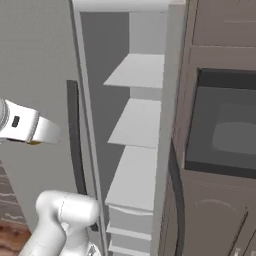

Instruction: Take the lemon, fish, and cucumber from the freezer and place them in the bowl on the counter.

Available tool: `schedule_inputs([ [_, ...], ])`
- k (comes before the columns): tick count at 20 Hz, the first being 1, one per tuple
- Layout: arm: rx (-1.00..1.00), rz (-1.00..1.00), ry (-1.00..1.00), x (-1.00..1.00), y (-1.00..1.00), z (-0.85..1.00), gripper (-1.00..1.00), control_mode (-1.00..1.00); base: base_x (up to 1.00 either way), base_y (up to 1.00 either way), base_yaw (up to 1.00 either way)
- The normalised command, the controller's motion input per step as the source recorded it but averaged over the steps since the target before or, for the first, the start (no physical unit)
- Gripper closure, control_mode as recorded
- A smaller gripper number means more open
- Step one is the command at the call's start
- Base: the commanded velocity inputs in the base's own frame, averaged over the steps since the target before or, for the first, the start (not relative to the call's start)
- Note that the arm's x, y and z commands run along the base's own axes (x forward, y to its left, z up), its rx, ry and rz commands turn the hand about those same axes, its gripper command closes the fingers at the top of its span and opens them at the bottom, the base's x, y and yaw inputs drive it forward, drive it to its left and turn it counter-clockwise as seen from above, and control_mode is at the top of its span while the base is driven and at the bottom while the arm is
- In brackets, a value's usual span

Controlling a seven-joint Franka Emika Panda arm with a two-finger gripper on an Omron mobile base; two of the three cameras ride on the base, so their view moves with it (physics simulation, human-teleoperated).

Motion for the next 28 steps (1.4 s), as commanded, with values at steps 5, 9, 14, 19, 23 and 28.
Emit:
schedule_inputs([
  [5, 0.0, 0.0, 0.0, 0.0, 0.0, 0.0, 1.0, 1.0, -0.39, 0.93, 0.0],
  [9, 0.0, 0.0, 0.0, 0.0, 0.0, 0.0, 1.0, 1.0, -0.02, 1.0, 0.0],
  [14, 0.0, 0.0, 0.0, 0.0, 0.0, 0.0, 1.0, 1.0, 0.03, 1.0, 0.0],
  [19, 0.0, 0.0, 0.0, 0.0, 0.0, 0.0, 1.0, 1.0, 0.12, 1.0, 0.0],
  [23, 0.0, 0.0, 0.0, 0.0, 0.0, 0.0, 1.0, 1.0, 0.29, 1.0, 0.0],
  [28, 0.0, 0.0, 0.0, 0.0, 0.0, 0.0, 1.0, 1.0, 0.55, 0.8, 0.0],
])
